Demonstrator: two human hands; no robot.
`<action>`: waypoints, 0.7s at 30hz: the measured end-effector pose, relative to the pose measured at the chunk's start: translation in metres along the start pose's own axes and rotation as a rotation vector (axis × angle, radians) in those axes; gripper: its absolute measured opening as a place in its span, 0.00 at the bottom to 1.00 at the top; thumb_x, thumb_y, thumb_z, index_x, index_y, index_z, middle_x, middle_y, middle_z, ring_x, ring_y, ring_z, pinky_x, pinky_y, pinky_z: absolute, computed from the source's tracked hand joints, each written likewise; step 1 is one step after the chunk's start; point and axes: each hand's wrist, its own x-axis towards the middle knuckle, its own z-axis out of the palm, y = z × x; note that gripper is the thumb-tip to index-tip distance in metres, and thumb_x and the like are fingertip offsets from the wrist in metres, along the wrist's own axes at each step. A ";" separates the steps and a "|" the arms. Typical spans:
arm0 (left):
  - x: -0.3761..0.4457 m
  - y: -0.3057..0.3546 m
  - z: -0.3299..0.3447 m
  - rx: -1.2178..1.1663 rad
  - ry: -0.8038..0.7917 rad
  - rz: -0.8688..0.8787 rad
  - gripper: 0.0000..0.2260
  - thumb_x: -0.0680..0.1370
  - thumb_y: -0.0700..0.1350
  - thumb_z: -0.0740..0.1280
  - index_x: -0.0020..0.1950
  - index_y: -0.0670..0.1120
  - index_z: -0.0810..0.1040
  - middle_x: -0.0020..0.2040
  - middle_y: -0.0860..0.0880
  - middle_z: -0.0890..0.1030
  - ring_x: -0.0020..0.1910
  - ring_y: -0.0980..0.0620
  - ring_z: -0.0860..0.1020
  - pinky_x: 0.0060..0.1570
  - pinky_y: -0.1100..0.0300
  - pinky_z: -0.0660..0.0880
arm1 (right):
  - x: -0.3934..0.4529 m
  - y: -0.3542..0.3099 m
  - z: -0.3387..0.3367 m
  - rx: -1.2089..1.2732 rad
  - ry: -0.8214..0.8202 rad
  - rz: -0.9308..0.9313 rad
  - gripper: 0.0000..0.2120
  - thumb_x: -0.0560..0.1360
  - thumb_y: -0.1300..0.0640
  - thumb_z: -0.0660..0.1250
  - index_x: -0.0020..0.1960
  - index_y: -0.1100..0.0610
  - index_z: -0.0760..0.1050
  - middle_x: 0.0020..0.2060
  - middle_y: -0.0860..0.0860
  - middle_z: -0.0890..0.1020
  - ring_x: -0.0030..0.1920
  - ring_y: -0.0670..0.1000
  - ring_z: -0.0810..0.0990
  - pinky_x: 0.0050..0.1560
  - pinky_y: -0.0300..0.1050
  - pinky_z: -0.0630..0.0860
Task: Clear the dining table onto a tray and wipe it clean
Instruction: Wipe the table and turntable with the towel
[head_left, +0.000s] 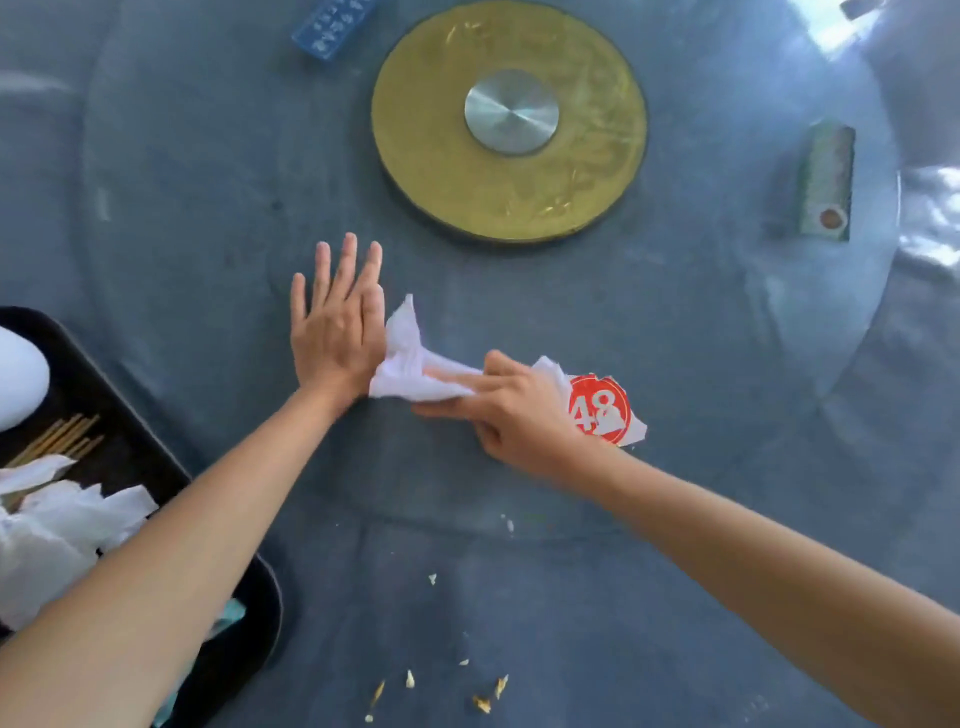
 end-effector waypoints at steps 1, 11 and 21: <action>0.004 -0.006 -0.001 -0.009 -0.002 0.017 0.22 0.86 0.52 0.43 0.82 0.58 0.54 0.83 0.56 0.53 0.82 0.52 0.46 0.79 0.46 0.44 | -0.023 -0.020 0.012 0.064 -0.078 -0.058 0.32 0.67 0.65 0.63 0.62 0.35 0.81 0.48 0.41 0.85 0.41 0.52 0.69 0.31 0.47 0.70; 0.039 -0.036 -0.025 0.111 0.004 0.060 0.23 0.85 0.50 0.49 0.82 0.56 0.55 0.83 0.47 0.55 0.82 0.44 0.50 0.76 0.36 0.41 | -0.031 0.000 -0.057 0.267 0.306 0.067 0.21 0.71 0.67 0.63 0.57 0.53 0.87 0.31 0.49 0.69 0.33 0.55 0.70 0.32 0.50 0.73; -0.040 0.012 0.008 0.094 0.019 0.100 0.23 0.85 0.54 0.49 0.81 0.62 0.57 0.83 0.45 0.53 0.82 0.45 0.50 0.78 0.42 0.48 | 0.045 0.132 -0.085 -0.142 0.389 0.621 0.23 0.81 0.57 0.56 0.69 0.36 0.76 0.57 0.45 0.83 0.56 0.56 0.73 0.39 0.49 0.67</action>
